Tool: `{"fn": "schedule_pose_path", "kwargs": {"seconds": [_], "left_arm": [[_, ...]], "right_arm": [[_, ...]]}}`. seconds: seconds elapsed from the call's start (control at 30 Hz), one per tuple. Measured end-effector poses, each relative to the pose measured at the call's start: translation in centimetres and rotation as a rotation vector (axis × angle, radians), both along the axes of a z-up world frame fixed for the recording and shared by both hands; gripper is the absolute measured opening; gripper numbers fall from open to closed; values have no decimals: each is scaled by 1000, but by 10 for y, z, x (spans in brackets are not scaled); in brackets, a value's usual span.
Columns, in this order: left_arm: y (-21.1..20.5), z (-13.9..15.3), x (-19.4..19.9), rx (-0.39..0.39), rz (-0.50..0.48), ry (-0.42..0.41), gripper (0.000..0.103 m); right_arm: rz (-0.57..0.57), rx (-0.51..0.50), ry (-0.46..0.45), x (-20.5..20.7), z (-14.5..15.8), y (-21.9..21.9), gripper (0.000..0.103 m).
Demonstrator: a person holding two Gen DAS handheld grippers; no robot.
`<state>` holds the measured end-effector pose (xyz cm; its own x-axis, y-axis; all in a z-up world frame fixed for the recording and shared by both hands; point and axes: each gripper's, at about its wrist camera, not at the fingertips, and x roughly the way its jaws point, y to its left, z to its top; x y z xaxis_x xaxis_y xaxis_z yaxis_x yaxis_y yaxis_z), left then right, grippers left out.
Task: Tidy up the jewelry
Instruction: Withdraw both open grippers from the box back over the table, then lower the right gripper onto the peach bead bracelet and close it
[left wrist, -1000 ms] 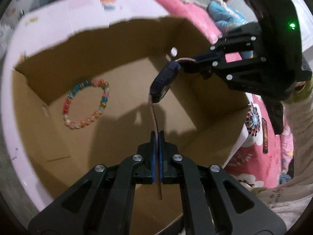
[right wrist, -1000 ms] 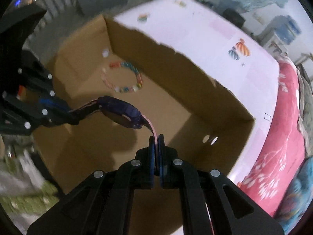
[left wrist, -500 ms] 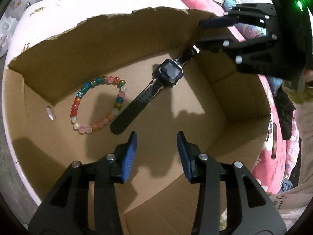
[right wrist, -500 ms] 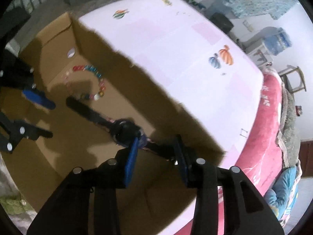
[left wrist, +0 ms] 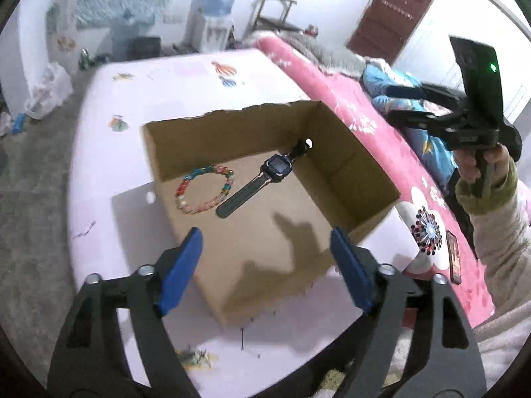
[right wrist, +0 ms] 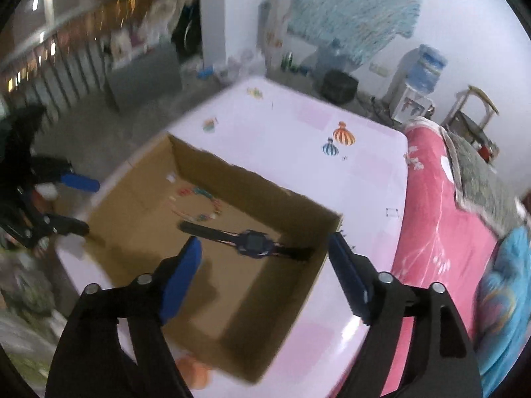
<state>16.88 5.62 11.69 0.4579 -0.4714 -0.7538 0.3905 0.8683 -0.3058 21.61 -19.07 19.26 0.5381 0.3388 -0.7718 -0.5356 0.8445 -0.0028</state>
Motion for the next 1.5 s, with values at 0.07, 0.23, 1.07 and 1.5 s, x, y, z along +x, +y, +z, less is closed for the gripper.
{"fn": "schedule_pose_path", "kwargs": {"seconds": [0.07, 0.23, 1.07, 1.5], "left_arm": [[7, 4, -29, 3, 21, -40, 84], [16, -18, -80, 20, 105, -42, 88], [-37, -151, -78, 341, 280, 97, 95], [-40, -151, -72, 343, 283, 103, 95]], "right_arm": [[-40, 82, -31, -29, -1, -12, 89], [-86, 163, -44, -108, -39, -15, 96], [-499, -94, 202, -132, -222, 9, 96], [-487, -79, 174, -150, -226, 13, 97]]}}
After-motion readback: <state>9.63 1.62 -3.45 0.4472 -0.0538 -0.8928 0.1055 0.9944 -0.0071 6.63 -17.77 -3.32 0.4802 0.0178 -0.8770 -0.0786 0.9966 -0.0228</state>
